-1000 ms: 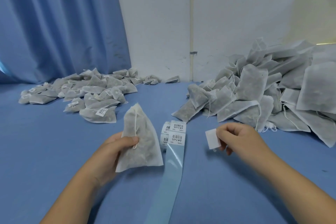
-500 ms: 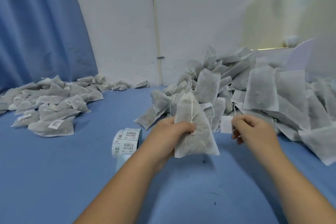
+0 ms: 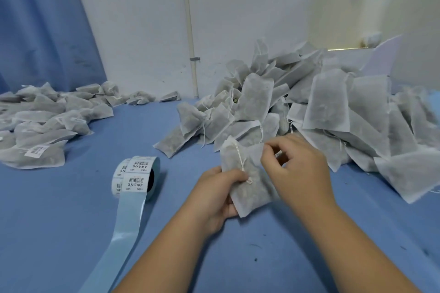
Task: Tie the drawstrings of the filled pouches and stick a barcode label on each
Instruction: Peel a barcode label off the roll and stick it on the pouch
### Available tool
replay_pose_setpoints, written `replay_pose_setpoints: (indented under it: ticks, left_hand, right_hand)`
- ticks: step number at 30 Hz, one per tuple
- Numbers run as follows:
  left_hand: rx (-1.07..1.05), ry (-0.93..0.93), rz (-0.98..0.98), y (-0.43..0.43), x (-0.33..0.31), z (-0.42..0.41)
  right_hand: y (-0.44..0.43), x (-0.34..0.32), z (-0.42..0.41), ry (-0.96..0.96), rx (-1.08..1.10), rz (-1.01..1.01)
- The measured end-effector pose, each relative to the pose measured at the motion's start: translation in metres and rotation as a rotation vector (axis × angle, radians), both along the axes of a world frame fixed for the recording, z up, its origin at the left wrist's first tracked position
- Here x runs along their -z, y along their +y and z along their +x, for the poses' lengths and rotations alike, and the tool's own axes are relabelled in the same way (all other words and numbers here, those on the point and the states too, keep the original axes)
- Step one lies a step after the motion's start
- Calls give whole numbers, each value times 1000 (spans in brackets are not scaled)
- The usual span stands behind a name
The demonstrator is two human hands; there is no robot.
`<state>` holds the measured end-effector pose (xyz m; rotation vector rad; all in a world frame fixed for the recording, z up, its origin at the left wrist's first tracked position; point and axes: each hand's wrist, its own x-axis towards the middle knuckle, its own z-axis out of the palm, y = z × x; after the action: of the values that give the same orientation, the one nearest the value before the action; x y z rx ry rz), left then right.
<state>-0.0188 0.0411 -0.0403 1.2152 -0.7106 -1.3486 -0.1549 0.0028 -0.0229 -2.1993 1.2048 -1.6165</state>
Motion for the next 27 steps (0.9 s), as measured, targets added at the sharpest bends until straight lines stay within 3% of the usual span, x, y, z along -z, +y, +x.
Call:
replay_pose_setpoints:
  ticks: [10,18,23,27]
  left_hand:
    - [32,79,-95,2,-3,5]
    - [24,33,-72,6,-3,8]
    - [39,2,-69,8,-2,5]
    - [60,-26,-85,8,-2,2]
  right_hand:
    - [9,4,4,219,-67,-58]
    - [5,1,1,-36,19,49]
    - [5,1,1,31,187,-65]
    - [5,5,8,108,184,-169]
